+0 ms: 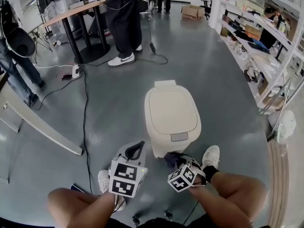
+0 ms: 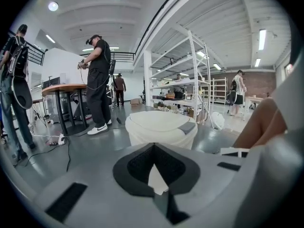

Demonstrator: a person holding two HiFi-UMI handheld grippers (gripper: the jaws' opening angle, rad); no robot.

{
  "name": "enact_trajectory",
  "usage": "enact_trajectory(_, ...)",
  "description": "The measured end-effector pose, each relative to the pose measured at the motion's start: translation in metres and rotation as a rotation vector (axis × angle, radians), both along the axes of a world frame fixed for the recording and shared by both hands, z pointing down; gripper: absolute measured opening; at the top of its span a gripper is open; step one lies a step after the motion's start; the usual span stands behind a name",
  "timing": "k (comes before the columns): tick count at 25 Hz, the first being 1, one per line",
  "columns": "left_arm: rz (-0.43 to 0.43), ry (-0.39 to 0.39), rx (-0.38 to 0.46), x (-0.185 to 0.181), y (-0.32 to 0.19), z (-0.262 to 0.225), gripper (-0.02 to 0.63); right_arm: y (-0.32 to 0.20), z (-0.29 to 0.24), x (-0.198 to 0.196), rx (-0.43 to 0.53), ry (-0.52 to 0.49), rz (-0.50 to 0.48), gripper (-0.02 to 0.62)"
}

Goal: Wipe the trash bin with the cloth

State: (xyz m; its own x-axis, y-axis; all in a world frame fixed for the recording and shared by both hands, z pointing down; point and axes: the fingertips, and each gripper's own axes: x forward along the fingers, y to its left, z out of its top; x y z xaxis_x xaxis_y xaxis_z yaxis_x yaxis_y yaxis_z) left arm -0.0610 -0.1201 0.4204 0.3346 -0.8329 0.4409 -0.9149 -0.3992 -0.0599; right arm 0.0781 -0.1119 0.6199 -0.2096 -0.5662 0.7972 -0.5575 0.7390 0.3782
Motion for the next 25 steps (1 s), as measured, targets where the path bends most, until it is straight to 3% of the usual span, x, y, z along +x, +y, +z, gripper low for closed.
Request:
enact_trajectory(7,-0.01,0.011,-0.003,-0.004,0.0,0.004,0.0,0.008,0.022,-0.051,0.025,0.058,-0.143,0.052)
enact_trajectory(11,-0.013,0.014,-0.022,-0.007,0.002,0.009,0.0,0.006,0.044,-0.066,0.137,0.234,-0.346,0.052)
enact_trajectory(13,-0.024,0.029,-0.039,-0.009,0.003,0.012,0.0,0.005,0.057,-0.063,0.148,0.291,-0.398,0.052)
enact_trajectory(25,-0.027,0.029,-0.065,-0.01,0.0,0.023,0.0,-0.019,0.071,-0.042,0.11,0.308,-0.267,0.052)
